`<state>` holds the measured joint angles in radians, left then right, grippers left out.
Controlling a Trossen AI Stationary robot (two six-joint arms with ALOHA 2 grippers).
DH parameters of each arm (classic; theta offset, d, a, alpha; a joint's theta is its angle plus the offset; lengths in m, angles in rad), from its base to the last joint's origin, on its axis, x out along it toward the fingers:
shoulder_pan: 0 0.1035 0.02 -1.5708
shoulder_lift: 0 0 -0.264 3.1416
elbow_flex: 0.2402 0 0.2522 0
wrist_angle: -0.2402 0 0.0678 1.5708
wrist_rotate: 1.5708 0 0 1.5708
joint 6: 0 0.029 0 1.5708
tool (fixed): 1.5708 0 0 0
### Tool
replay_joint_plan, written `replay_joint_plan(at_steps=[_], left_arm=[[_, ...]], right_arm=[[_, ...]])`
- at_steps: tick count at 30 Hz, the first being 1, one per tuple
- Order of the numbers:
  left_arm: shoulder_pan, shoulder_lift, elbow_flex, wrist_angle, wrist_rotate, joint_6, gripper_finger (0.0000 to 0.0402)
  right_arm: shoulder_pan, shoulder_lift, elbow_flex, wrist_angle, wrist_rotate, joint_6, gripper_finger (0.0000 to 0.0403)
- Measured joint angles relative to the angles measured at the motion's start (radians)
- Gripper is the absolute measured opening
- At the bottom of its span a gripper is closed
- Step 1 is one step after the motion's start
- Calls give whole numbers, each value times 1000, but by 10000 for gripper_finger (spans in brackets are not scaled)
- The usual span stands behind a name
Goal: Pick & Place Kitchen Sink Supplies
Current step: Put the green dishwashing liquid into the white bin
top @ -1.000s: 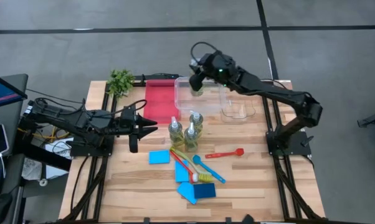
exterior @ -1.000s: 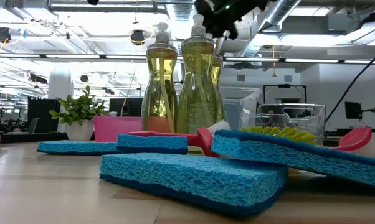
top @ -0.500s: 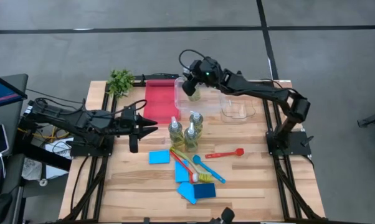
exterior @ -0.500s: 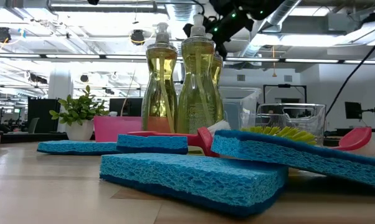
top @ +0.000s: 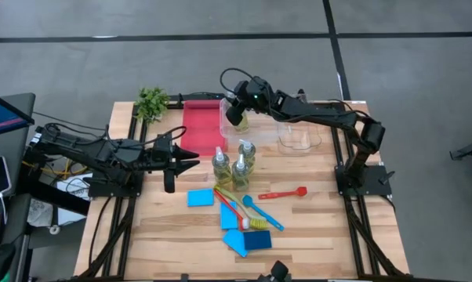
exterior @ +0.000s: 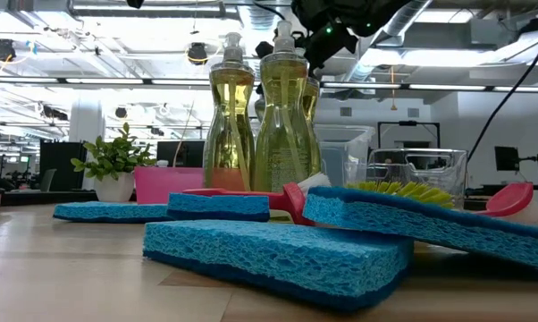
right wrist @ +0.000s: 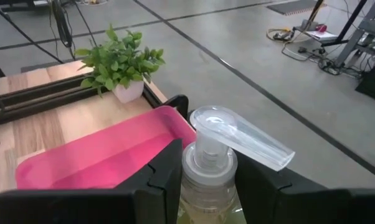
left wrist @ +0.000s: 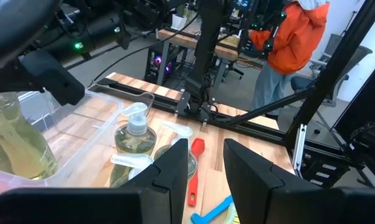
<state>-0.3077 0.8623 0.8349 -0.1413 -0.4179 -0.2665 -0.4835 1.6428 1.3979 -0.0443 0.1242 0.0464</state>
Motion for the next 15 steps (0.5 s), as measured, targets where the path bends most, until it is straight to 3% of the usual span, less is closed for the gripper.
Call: replay_joint_plan(at_steps=[15], left_arm=[[0, 14, 0, 4, 0, 0, 104]], right_arm=[[-1, 0, 0, -64, 3, -1, 113]])
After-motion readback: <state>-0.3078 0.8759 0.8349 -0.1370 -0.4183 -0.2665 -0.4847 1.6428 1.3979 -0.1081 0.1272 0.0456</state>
